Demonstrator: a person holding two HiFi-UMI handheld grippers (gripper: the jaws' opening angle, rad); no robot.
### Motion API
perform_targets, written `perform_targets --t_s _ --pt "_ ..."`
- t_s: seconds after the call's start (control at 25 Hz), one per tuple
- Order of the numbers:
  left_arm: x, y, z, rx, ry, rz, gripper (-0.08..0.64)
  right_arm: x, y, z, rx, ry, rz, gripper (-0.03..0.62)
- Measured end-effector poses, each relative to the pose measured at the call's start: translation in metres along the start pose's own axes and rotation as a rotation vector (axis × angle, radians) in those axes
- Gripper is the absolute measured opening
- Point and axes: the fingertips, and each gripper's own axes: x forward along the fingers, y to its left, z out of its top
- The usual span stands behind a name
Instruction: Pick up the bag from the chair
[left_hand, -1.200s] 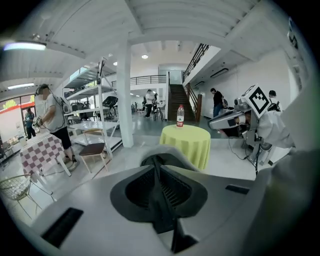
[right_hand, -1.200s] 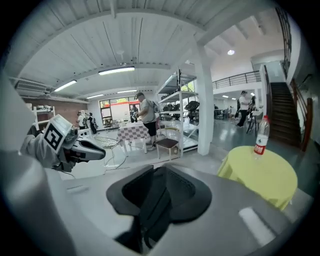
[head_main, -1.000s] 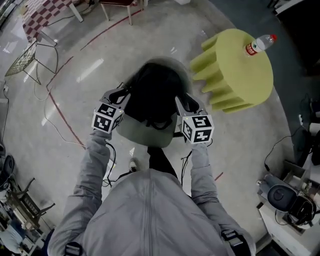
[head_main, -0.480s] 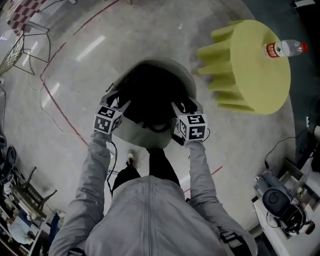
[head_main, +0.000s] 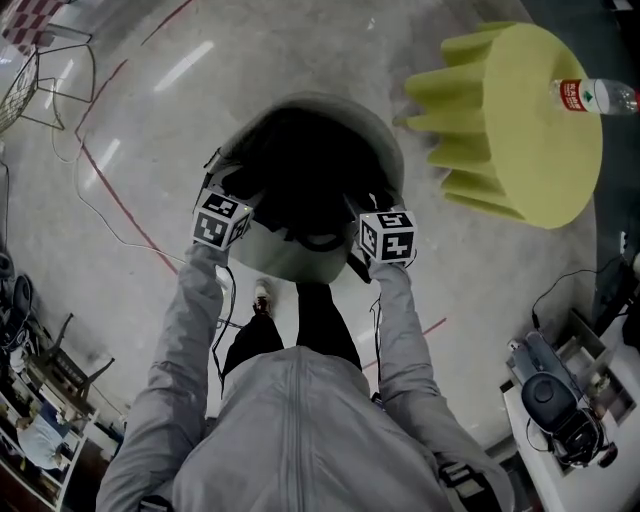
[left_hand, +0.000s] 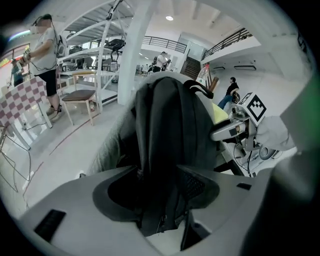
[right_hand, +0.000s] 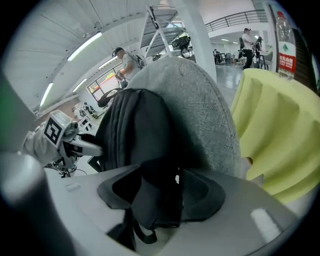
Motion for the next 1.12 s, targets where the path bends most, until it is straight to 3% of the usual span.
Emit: perform_targets --t_s 0.12,0.44,0.64,0.8,1.12 --pt "0.002 0.000 -0.005 -0.010 0.001 0.017 0.178 0.000 0.007 -0.001 0.006 -0.025 0.029 0.183" --pt "-0.025 -0.004 -0.022 -0.038 -0.043 0.042 0.068 -0.025 0.041 -0.013 -0.019 -0.023 0.031 0.058" --pt "-0.055 -0.018 -0.028 -0.005 -0.074 0.024 0.045 -0.056 0.067 -0.018 -0.012 -0.073 0.011 0.052" --pt "-0.081 -0.034 -0.039 0.025 -0.078 0.009 0.037 -0.087 0.090 -0.023 -0.063 -0.102 -0.036 0.051" --pt "-0.150 -0.079 -0.041 0.063 -0.236 -0.039 0.034 -0.164 0.132 -0.025 -0.120 -0.197 -0.113 0.051"
